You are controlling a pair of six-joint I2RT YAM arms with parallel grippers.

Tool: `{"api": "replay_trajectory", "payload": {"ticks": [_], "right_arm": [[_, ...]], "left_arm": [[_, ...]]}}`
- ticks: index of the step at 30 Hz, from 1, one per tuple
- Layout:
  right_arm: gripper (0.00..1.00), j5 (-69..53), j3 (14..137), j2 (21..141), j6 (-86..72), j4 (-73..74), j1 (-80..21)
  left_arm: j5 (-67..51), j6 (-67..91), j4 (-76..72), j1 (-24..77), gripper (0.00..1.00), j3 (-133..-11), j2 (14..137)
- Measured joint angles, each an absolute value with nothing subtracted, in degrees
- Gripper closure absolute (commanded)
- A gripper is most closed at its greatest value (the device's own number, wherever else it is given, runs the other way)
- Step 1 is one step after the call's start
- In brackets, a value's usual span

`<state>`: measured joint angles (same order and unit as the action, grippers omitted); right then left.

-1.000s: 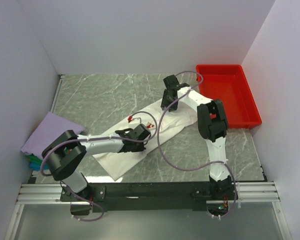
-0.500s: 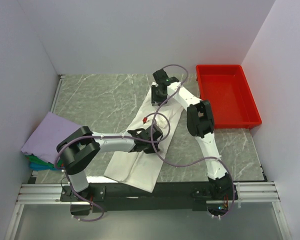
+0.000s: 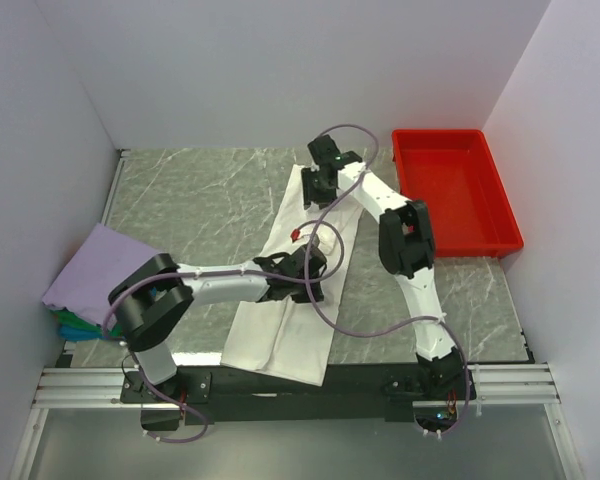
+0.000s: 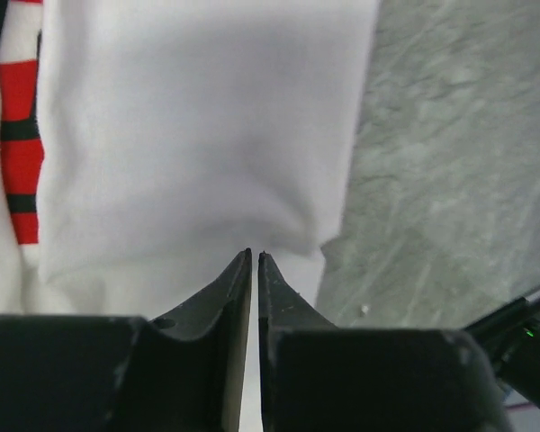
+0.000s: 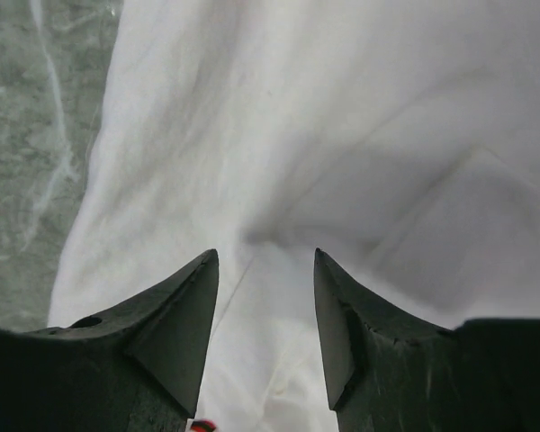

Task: Fold and stack the t-shirts
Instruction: Fold the tshirt

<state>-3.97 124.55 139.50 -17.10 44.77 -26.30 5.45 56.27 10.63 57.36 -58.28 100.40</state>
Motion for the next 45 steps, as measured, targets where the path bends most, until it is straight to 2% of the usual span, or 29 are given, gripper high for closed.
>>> {"api": "replay_trajectory", "payload": {"ticks": [10,17,23,31,42,45], "right_arm": [[0.48,-3.16,108.81,121.10,-22.63,39.94,-22.90],[0.50,-2.39,98.50,120.97,-24.23,37.47,-22.79],[0.50,-1.52,98.02,123.17,-24.36,37.67,-22.72],[0.50,-1.04,104.44,129.34,-23.62,39.31,-22.61],[0.50,-2.79,128.68,143.52,-21.45,45.74,-20.12],[0.49,-4.21,131.81,145.38,-21.15,45.41,-18.74]], "left_arm": [[7.77,53.69,14.11,55.46,0.87,-53.56,84.95],[8.23,53.63,18.39,55.48,0.91,-45.21,82.24],[6.85,53.65,19.88,55.48,0.92,-41.10,80.71],[3.60,53.65,17.21,55.48,0.94,-40.21,82.98],[0.67,52.84,12.71,54.65,0.96,-48.93,93.91],[-1.41,53.06,10.70,53.28,0.95,-51.94,97.51]]}}
